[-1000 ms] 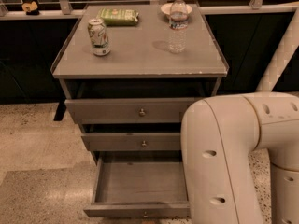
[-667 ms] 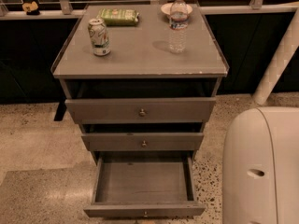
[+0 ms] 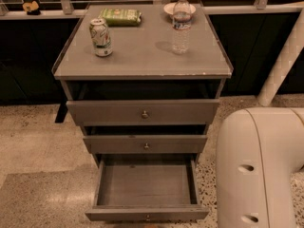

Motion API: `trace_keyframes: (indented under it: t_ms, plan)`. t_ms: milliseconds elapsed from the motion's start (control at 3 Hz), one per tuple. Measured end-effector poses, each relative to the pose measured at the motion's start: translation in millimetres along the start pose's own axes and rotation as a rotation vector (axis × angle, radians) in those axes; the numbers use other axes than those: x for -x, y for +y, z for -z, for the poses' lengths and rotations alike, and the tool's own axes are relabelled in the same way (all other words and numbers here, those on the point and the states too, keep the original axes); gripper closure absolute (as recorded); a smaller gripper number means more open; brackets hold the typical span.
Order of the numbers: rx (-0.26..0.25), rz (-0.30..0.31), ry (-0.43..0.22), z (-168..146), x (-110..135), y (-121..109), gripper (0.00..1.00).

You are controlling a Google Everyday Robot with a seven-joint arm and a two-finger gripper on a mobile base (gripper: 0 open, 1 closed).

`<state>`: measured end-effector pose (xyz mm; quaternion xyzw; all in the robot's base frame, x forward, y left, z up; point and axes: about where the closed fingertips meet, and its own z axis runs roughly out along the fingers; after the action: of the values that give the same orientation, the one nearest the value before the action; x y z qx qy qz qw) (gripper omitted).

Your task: Close bottom drawer

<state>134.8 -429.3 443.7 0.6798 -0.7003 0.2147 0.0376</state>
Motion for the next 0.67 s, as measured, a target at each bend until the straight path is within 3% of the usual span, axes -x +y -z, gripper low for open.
trace_keyframes:
  t_ms: [333,667]
  plan:
    - [-0.064,0.086,-0.029,-22,30,-51,0.0]
    - [-0.169,0.089,-0.089,-23,67,-118,0.0]
